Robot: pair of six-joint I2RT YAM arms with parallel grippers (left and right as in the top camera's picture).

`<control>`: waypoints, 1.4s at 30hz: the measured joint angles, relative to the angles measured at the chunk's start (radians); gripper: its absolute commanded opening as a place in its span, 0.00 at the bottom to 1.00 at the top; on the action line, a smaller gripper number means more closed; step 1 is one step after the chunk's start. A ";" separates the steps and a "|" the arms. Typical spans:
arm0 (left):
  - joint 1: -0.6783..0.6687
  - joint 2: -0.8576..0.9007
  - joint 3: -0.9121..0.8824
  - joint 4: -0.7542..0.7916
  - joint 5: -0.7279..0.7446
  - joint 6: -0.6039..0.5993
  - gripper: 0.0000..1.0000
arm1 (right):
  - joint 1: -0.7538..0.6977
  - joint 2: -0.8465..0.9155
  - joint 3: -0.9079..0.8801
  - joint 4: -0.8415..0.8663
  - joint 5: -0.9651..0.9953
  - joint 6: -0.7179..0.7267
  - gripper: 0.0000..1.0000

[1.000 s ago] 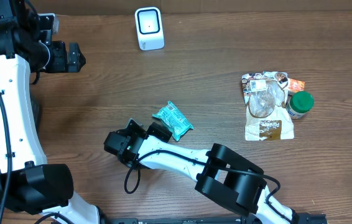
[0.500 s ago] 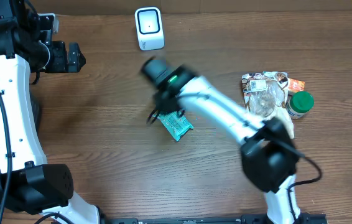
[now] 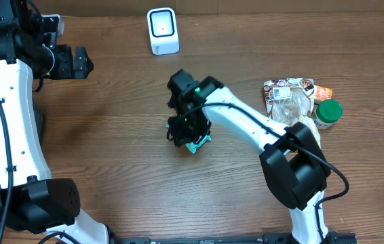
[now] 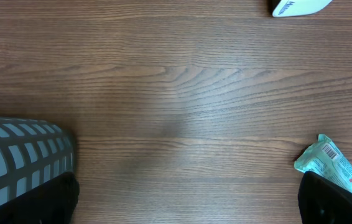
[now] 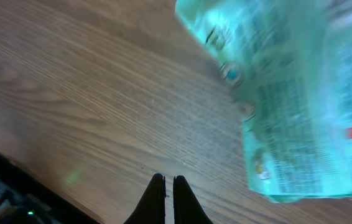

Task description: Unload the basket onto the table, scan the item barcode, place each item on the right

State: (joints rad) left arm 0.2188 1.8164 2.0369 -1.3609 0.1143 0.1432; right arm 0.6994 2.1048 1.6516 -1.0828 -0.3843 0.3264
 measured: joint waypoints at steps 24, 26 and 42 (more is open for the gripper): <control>0.000 0.000 0.000 0.000 0.000 0.000 1.00 | -0.161 -0.070 -0.084 0.006 0.139 -0.033 0.28; 0.000 0.000 0.000 0.000 0.000 0.000 1.00 | -0.216 -0.136 -0.071 -0.010 0.101 -0.084 0.35; 0.000 0.000 0.000 0.000 0.000 0.000 1.00 | -0.488 -0.266 -0.254 0.084 -0.135 -0.166 0.66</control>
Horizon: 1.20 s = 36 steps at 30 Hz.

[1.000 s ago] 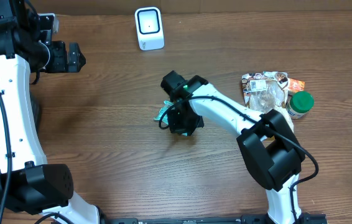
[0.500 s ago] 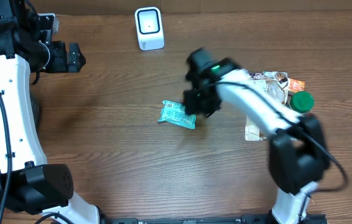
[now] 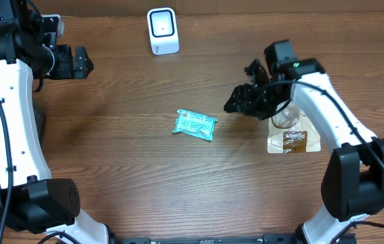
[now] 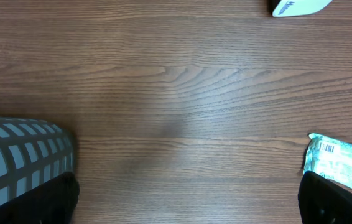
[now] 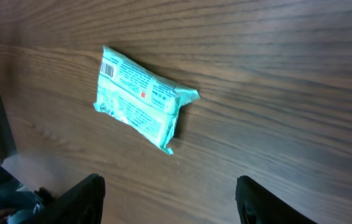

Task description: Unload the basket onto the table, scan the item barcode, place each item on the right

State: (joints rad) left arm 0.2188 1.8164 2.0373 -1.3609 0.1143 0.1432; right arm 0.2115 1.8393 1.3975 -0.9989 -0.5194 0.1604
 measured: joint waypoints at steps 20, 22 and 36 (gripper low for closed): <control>0.000 0.000 0.000 0.000 0.000 0.000 1.00 | 0.119 0.124 -0.160 0.337 -0.050 0.340 0.57; 0.000 0.000 0.000 0.000 0.000 0.000 1.00 | 0.125 0.154 -0.160 0.354 -0.050 0.368 0.57; 0.000 0.000 0.000 0.000 0.000 0.000 1.00 | 0.176 0.195 -0.160 0.450 -0.084 0.507 0.31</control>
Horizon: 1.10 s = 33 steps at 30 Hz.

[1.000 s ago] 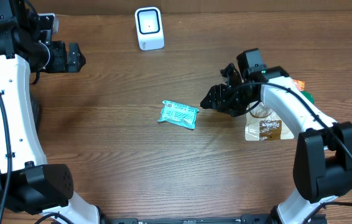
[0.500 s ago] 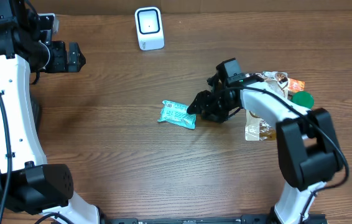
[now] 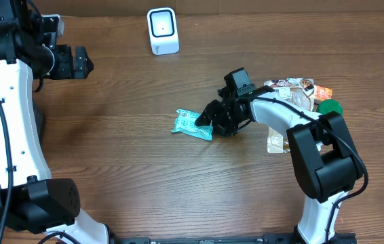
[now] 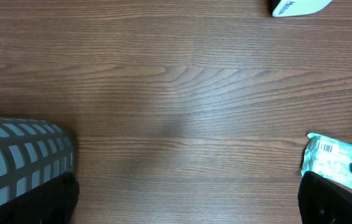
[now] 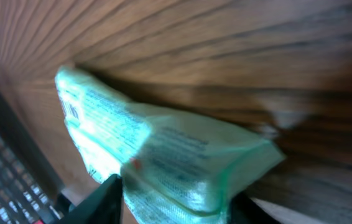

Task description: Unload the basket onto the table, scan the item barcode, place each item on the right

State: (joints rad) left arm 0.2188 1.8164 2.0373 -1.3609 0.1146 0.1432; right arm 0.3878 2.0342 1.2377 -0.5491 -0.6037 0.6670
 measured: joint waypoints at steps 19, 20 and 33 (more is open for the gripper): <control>0.000 0.000 0.000 0.000 0.000 0.000 1.00 | 0.000 -0.002 -0.001 0.044 -0.025 -0.135 0.04; 0.000 0.000 0.000 0.000 0.000 0.000 1.00 | 0.000 -0.015 -0.001 0.032 -0.024 -0.160 0.04; 0.000 0.000 0.000 0.000 0.000 0.000 1.00 | -0.100 -0.324 -0.003 -0.088 -0.159 -0.309 0.04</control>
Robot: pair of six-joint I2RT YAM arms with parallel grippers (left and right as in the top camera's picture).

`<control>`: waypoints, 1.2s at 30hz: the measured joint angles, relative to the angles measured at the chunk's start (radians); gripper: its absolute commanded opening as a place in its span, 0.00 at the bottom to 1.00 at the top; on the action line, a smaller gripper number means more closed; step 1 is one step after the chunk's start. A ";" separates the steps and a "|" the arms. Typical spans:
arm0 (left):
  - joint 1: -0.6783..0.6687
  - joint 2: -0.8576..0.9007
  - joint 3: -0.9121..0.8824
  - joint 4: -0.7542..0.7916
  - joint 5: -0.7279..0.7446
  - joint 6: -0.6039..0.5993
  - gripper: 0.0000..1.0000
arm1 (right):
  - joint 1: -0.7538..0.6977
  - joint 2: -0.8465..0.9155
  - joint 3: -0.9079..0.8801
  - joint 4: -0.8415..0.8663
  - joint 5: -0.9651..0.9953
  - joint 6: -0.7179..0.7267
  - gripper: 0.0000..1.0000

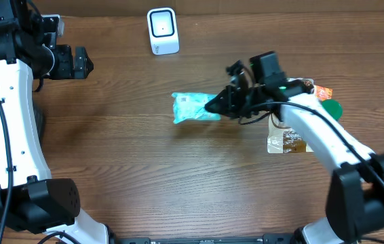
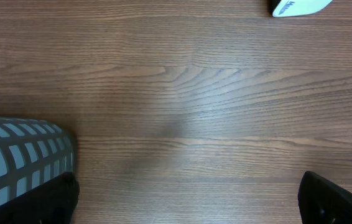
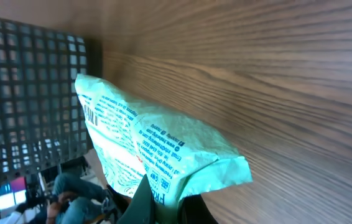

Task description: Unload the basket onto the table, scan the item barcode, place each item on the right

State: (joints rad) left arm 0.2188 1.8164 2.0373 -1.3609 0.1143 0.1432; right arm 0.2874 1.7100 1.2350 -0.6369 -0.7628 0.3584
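The item is a teal plastic packet [image 1: 193, 108] with printed text, held off the table by its right end. My right gripper [image 1: 222, 104] is shut on that end; in the right wrist view the packet [image 3: 140, 147] rises from the right gripper [image 3: 165, 200], barcode near its far edge. The white barcode scanner [image 1: 163, 30] stands upright at the back, some way behind the packet. My left gripper [image 1: 78, 63] hangs at the far left, open, with only bare wood between its fingers [image 2: 329, 200]. A corner of the scanner [image 2: 300, 6] shows there.
A pile of other goods lies at the right: crinkly packets [image 1: 292, 91], a green-lidded jar [image 1: 328, 110] and a brown pouch [image 1: 288, 139]. A grey mesh basket [image 2: 20, 155] sits at the left table edge, also seen as the basket [image 3: 33, 87] past the packet.
The teal packet lay on the table with my right gripper at its right end. Now the gripper is shut on it and holds it raised, slightly farther back. It has left the left wrist view.
First my right gripper was shut, low over the packet at mid-table. Then it was open back by the pile and the packet lay flat alone. Then it was at the packet's right end, and now it holds the packet in the air. The left arm stayed still.
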 measured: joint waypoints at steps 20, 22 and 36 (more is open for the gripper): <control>0.000 0.000 0.000 0.000 0.000 0.000 0.99 | -0.084 -0.212 0.000 -0.113 -0.090 -0.118 0.04; 0.000 0.000 0.000 0.000 0.000 0.000 0.99 | -0.084 -0.216 0.000 -0.113 -0.088 -0.116 0.04; 0.000 0.000 0.000 0.000 -0.005 0.000 1.00 | 0.118 -0.068 0.480 -0.349 0.511 -0.005 0.04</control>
State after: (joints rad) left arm 0.2188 1.8164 2.0369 -1.3613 0.1097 0.1432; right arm 0.4053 1.6421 1.7149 -0.9859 -0.2516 0.3534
